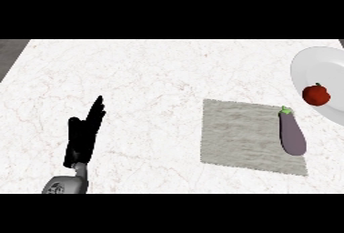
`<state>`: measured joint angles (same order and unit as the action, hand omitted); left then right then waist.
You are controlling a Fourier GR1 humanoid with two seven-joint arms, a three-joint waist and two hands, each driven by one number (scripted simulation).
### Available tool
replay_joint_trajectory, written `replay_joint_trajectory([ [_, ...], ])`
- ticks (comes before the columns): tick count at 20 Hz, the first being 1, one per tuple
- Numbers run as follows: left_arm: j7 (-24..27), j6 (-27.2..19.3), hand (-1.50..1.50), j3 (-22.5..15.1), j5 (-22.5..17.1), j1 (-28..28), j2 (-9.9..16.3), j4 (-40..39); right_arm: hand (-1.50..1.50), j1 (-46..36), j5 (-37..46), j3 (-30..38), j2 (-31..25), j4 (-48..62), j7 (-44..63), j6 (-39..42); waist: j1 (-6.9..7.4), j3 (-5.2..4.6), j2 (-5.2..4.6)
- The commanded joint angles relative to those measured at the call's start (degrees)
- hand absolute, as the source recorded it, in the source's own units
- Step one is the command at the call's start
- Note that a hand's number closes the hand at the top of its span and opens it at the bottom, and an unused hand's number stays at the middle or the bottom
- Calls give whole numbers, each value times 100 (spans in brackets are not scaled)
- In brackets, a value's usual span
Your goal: Pick the bell pepper from the placemat and place it in the plate
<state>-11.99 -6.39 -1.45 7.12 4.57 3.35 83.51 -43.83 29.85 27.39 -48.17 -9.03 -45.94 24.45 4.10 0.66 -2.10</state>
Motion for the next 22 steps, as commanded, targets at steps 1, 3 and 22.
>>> replay_joint_trajectory([
  [1, -139, 49, 0, 34, -48, 76, 44, 62, -150, 183, -67, 49, -62, 71, -597, 535, 14, 12, -13],
  [3, 25, -5, 0, -45, 15, -33, -40, 16, -150, 248, -57, 24, -202, 36, -688, 599, -6, 13, -15],
  [22, -79, 109, 0, -20, -85, 38, 6, 135, -150, 319, -433, 346, -476, 151, -178, 49, 99, 27, -45],
])
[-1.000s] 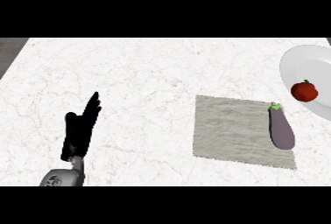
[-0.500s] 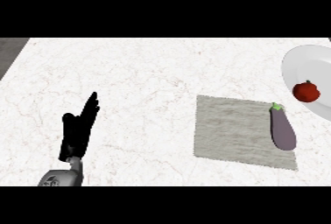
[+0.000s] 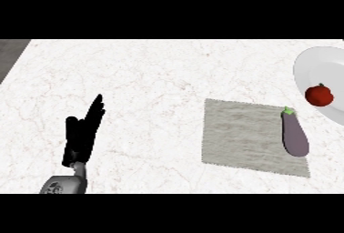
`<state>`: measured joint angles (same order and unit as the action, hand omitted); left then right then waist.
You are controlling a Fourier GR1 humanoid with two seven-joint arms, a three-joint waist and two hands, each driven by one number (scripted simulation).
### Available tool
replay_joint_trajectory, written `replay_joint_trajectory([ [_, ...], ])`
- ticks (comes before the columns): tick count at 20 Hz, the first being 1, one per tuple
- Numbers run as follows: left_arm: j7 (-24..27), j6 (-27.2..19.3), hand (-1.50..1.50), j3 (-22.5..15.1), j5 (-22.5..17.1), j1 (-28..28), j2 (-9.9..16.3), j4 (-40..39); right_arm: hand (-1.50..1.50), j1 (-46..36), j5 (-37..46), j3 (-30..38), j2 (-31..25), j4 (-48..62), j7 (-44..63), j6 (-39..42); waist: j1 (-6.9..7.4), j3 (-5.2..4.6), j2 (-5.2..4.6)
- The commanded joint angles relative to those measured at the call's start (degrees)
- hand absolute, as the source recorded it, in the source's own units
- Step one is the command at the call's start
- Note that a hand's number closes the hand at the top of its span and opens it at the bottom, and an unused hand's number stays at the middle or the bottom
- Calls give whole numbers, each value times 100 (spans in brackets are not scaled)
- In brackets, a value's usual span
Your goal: Pick the bell pepper from the placemat and place it in the plate
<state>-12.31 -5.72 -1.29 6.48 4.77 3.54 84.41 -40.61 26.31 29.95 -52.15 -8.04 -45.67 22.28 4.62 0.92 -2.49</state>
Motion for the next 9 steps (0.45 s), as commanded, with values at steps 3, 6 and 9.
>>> replay_joint_trajectory([
  [3, 33, 44, 0, -47, -39, -114, -47, 23, -150, 188, -128, 136, -150, 67, -347, 293, 5, 10, -17],
  [6, 71, -28, 0, -51, 33, -117, -58, -29, -150, 153, -90, 92, -148, 63, -231, 274, 62, 8, -31],
  [9, 36, 60, 0, 15, -17, -11, 68, 98, -150, 281, -90, 100, -187, 31, -314, 107, 26, 8, -7],
])
